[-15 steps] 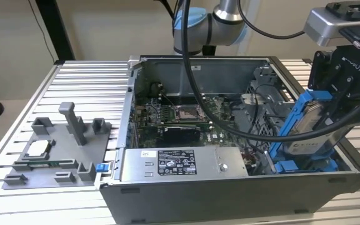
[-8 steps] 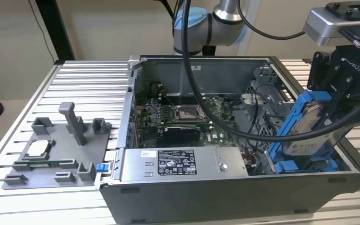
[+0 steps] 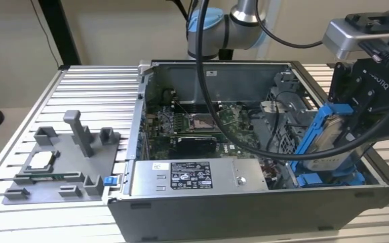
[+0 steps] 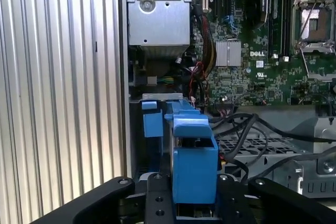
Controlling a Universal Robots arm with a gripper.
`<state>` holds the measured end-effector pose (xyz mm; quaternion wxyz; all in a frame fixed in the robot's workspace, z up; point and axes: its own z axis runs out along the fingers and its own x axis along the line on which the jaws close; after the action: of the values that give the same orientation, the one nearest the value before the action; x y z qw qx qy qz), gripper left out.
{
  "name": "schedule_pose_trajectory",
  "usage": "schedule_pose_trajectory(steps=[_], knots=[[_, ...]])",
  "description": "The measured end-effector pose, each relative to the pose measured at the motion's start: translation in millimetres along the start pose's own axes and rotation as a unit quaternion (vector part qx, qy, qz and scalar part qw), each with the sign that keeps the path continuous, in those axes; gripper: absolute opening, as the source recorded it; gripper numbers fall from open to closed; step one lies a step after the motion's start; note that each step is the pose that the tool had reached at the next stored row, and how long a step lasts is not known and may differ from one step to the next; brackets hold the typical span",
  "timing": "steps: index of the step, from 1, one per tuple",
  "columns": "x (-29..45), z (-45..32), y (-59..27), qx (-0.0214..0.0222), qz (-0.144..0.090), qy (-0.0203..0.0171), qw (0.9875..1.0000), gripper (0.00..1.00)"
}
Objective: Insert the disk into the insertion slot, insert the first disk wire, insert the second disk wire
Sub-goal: 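Insert the disk into the insertion slot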
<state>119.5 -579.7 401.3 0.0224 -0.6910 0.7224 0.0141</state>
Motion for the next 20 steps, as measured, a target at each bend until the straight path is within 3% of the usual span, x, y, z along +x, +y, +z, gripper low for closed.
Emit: schedule_pose_trajectory(steps=[5,6,11,15,17,20], knots=[[0.1,0.8,0.1,0.0001,0.000,0.0037,1.0000,0.00],[0.0,0.8,0.1,0.0002,0.000,0.0046,1.0000,1.00],[0.0,-0.1,0.1,0.0003,0.001,0.0078,1.0000,1.00],[-0.8,-15.0,-0.1,0.0003,0.003,0.0076,1.0000,1.00],[-0.8,-15.0,0.4,0.0023,0.003,0.0049,1.0000,1.00],[-4.9,-10.9,7.4,0.0051,0.002,0.0046,1.0000,1.00]])
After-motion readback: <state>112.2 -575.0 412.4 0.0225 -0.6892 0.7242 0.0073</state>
